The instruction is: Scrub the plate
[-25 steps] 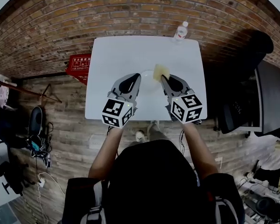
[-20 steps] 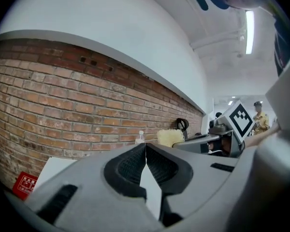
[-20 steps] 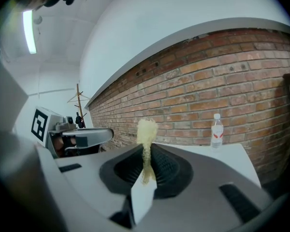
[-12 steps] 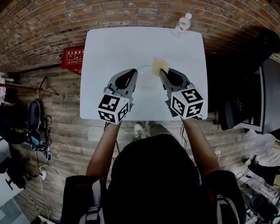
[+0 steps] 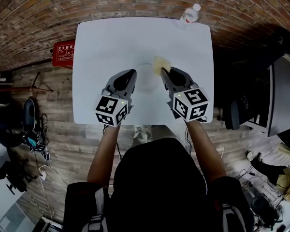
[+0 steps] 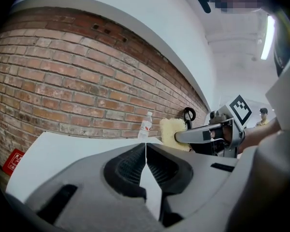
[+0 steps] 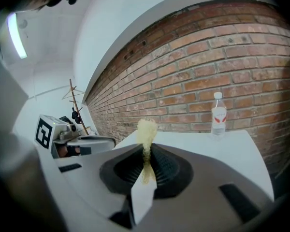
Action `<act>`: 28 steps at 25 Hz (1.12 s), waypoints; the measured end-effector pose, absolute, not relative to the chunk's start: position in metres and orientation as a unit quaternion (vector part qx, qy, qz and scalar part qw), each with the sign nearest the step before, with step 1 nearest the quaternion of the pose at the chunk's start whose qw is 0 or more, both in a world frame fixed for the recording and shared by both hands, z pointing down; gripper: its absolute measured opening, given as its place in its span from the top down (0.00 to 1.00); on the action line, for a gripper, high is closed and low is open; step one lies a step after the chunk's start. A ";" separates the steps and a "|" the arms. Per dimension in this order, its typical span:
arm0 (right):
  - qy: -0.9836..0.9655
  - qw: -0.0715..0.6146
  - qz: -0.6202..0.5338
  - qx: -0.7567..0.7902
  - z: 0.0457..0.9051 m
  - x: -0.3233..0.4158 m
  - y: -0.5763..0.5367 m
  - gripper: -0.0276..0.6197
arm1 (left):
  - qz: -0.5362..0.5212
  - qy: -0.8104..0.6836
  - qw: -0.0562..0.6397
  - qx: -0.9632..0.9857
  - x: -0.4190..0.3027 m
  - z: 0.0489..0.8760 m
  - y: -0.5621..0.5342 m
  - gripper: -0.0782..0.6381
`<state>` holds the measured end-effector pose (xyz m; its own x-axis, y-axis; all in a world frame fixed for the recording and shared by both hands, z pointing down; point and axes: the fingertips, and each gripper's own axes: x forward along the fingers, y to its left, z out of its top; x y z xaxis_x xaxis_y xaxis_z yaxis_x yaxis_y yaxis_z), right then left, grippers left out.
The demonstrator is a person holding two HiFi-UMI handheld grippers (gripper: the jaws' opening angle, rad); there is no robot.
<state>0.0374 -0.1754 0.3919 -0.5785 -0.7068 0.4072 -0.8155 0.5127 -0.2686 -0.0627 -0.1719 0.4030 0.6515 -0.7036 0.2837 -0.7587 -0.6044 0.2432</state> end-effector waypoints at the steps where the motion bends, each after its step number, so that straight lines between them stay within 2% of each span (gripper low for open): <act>1: -0.859 0.126 0.225 0.443 0.397 0.039 -0.176 0.89 | 0.080 -0.409 0.178 0.892 -0.061 0.408 -0.173 0.86; 20: -0.836 0.139 0.289 0.446 0.469 0.044 -0.184 0.89 | 0.100 -0.371 0.239 0.892 -0.044 0.488 -0.172 0.86; 28: -0.833 0.138 0.292 0.449 0.481 0.047 -0.187 0.89 | 0.120 -0.338 0.235 0.903 -0.037 0.503 -0.165 0.86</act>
<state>0.0468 -0.1869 0.4807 -0.5592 -0.6668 0.4926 -0.8284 0.4267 -0.3629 -0.0373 -0.1652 0.5033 0.7421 -0.5552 0.3755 -0.6678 -0.6607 0.3428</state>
